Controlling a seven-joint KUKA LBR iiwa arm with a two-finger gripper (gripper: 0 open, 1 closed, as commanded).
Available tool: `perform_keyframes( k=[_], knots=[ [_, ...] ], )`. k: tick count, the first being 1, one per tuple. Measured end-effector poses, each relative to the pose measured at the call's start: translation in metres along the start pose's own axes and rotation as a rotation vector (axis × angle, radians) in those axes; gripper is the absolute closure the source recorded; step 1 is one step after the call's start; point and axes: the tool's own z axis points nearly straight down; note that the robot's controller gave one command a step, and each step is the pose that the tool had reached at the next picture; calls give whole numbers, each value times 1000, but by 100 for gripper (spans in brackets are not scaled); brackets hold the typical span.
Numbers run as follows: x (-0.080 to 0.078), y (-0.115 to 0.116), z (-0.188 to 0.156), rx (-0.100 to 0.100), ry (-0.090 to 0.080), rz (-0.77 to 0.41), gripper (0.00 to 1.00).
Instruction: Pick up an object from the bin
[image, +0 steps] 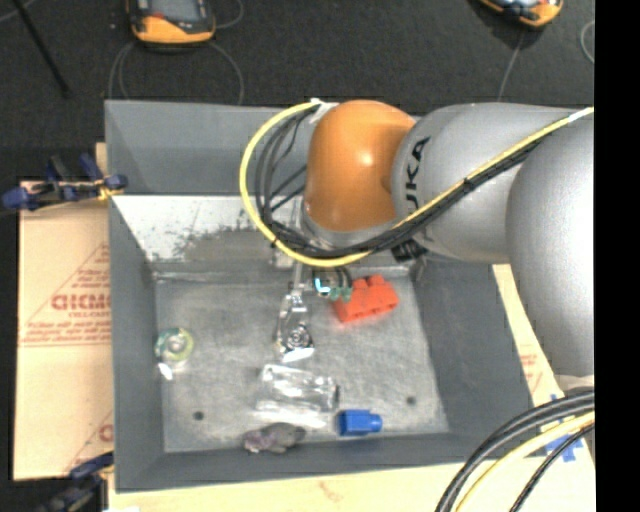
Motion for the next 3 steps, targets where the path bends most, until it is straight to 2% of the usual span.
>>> perform_keyframes(
  k=[1,2,3],
  knots=[
    [61,-47,52,2,-4,-528,0],
    [59,-26,63,-4,-6,-843,0],
    [59,-27,63,-4,-5,-840,100]
  ],
)
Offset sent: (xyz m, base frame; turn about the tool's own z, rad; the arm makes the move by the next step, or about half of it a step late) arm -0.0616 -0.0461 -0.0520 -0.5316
